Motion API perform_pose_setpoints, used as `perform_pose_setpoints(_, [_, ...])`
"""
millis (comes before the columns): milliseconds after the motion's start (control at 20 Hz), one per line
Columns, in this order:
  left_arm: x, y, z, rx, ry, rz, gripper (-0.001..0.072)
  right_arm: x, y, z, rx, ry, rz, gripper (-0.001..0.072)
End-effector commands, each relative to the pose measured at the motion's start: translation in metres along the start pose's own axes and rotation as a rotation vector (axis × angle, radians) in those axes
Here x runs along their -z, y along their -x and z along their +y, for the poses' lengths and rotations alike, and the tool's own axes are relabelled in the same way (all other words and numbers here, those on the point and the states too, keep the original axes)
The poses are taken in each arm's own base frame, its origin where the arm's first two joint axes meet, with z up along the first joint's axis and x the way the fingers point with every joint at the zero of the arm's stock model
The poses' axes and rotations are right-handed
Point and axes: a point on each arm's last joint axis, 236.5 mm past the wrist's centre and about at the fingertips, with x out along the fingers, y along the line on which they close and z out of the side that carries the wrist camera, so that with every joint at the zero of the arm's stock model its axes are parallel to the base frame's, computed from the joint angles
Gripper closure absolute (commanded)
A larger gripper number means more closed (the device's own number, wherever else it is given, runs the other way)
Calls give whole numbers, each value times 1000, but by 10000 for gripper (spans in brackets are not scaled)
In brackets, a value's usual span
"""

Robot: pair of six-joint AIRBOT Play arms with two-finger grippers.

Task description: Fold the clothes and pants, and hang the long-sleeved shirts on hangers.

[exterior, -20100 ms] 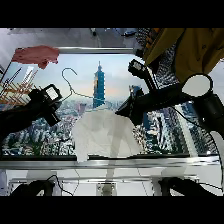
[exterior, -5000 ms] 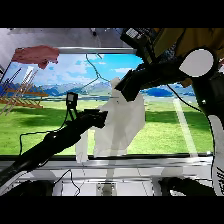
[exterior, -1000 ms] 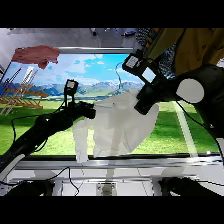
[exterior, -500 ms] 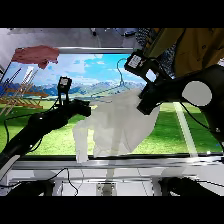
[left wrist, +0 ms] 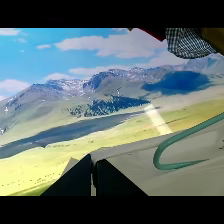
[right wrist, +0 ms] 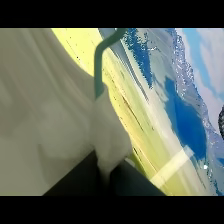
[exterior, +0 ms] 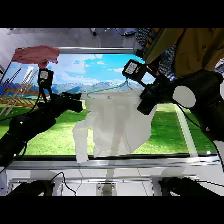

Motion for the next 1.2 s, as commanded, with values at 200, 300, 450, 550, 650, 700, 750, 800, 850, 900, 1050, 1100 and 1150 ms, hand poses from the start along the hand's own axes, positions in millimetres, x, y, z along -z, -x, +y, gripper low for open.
perform_pose_setpoints(200, [3,-8,-37,92,30,16,681,-2,-2,-1,7,4,-10,684])
perform_pose_setpoints(300, [1,-16,-59,136,10,26,681,-2,-3,0,1,3,-7,684])
perform_pose_setpoints(450, [-10,-33,-80,172,-16,30,682,0,-8,4,-13,6,6,684])
perform_pose_setpoints(550, [-18,-40,-82,172,-16,25,681,3,-9,6,-17,7,18,684])
perform_pose_setpoints(650, [-28,-40,-82,172,-26,12,682,2,-9,5,-14,7,13,684])
perform_pose_setpoints(700, [-31,-40,-82,169,-37,8,682,0,-9,6,-17,5,4,684])
perform_pose_setpoints(750, [-31,-41,-84,171,-50,17,682,-5,-8,9,-23,8,-13,684])
perform_pose_setpoints(800, [-27,-43,-83,166,-68,36,682,-11,-8,12,-25,20,-29,684])
perform_pose_setpoints(850, [-19,-46,-82,162,-83,64,682,-17,-6,18,-32,36,-43,684])
perform_pose_setpoints(900, [-10,-48,-80,159,-94,100,682,-22,-5,25,-39,56,-52,684])
perform_pose_setpoints(1050, [9,-52,-73,136,-139,168,682,-28,-2,34,-42,88,-59,683])
perform_pose_setpoints(1100, [8,-52,-69,124,-154,165,682,-26,-3,32,-34,90,-48,683])
perform_pose_setpoints(1150, [5,-50,-62,101,-173,161,682,-21,-3,28,-19,93,-29,683])
